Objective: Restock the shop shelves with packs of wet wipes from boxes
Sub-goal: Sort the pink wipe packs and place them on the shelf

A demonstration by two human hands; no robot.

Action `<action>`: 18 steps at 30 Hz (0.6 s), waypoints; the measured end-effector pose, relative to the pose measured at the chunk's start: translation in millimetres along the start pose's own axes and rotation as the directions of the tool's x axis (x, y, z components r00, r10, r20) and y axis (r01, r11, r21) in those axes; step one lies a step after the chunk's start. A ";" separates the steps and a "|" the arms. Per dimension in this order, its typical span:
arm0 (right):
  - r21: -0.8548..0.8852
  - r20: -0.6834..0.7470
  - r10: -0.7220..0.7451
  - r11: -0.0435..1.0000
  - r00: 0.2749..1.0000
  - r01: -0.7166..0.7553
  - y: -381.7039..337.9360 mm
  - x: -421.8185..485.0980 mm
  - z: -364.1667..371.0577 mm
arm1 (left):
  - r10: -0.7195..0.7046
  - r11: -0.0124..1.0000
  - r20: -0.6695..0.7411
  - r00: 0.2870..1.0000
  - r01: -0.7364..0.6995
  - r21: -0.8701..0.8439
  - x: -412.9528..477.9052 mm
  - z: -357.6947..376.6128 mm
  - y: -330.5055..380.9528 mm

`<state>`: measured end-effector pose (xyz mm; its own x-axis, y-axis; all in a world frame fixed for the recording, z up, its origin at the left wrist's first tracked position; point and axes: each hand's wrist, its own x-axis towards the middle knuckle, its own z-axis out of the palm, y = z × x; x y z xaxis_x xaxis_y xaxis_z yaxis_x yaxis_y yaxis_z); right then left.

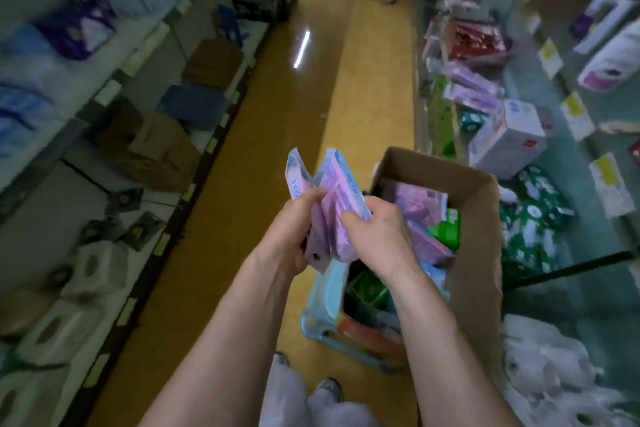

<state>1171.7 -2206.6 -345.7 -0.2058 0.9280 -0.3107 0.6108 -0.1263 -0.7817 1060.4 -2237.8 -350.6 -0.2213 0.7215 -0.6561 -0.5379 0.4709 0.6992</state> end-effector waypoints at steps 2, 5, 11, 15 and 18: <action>-0.024 0.037 -0.064 0.998 0.997 0.065 -25.7 -2.2 19.1 | 0.041 0.999 -0.123 0.992 -0.045 -0.026 -16.0 -28.2 17.9; -0.059 0.135 -0.182 0.980 0.974 0.191 -63.8 -8.5 54.0 | 0.060 0.993 -0.309 0.949 -0.089 -0.082 -37.4 -78.6 35.6; -0.015 0.312 -0.381 0.914 0.870 0.406 -139.4 -39.2 138.9 | 0.070 0.944 -0.504 0.861 -0.221 -0.246 -83.5 -182.0 63.3; 0.001 0.387 -0.475 0.858 0.791 0.514 -188.8 -60.1 194.7 | 0.130 0.893 -0.583 0.802 -0.351 -0.283 -108.2 -250.5 88.5; 0.034 0.407 -0.517 0.833 0.753 0.553 -225.6 -74.0 232.6 | 0.152 0.860 -0.626 0.765 -0.415 -0.297 -125.6 -296.9 110.0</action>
<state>871.3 -2328.3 -272.2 -0.7819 0.6214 -0.0505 0.3688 0.3957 -0.8411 787.5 -2427.4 -275.5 -0.7605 0.3056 -0.5729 -0.6126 -0.0452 0.7891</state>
